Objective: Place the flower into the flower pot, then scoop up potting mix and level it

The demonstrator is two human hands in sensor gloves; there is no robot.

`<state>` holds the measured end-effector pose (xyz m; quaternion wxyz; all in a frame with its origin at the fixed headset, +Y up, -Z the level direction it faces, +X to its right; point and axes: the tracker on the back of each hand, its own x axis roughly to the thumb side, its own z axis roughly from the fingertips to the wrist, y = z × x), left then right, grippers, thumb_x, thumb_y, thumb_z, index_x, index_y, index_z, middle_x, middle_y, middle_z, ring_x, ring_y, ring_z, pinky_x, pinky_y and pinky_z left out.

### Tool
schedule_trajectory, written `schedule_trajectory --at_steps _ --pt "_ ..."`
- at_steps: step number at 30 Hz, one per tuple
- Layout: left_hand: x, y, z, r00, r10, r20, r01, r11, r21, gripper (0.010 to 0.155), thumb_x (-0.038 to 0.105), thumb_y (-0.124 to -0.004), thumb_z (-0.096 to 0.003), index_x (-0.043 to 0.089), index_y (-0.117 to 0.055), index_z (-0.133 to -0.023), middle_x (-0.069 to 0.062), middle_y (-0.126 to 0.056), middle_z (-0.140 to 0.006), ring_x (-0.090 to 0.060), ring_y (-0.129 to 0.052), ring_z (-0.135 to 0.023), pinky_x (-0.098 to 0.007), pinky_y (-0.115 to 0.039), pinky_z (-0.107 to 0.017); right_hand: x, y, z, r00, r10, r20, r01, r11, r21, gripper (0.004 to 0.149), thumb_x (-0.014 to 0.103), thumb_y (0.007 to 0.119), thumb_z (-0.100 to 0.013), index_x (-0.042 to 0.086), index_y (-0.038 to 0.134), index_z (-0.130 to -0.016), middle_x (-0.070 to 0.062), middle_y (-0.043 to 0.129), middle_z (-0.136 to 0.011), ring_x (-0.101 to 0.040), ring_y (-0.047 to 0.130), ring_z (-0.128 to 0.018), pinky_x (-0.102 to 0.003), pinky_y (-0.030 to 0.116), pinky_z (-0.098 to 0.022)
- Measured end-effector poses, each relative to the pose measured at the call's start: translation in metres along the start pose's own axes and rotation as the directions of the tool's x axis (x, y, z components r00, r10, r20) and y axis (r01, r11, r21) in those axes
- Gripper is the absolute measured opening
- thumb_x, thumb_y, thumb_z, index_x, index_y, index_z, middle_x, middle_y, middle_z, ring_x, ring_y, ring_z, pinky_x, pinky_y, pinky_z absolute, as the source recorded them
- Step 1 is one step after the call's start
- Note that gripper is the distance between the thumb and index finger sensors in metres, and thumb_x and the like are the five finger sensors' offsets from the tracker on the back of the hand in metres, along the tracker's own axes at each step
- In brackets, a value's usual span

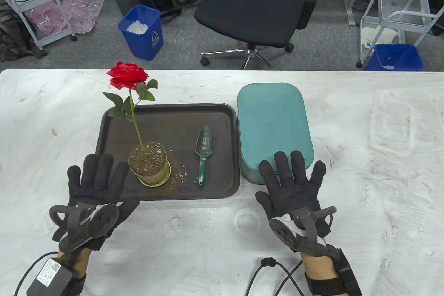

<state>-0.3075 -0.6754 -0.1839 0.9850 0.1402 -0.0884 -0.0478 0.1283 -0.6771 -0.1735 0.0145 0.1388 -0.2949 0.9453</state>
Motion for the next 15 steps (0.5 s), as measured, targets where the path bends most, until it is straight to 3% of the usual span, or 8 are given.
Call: schedule_trajectory --at_steps 15 --pt "0.0033 -0.0019 -0.0002 1.000 0.010 0.010 -0.010 1.000 0.007 0.088 0.082 -0.061 -0.0333 0.045 -0.037 -0.109 0.002 -0.026 -0.118 -0.037 -0.034 -0.117 -0.066 -0.036 -0.080 -0.0016 0.0003 0.0002 1.000 -0.017 -0.017 0.017 1.000 -0.004 0.070 0.056 0.061 -0.043 0.029 0.050 -0.107 -0.016 0.046 -0.120 -0.051 0.047 -0.109 -0.087 0.035 -0.065"
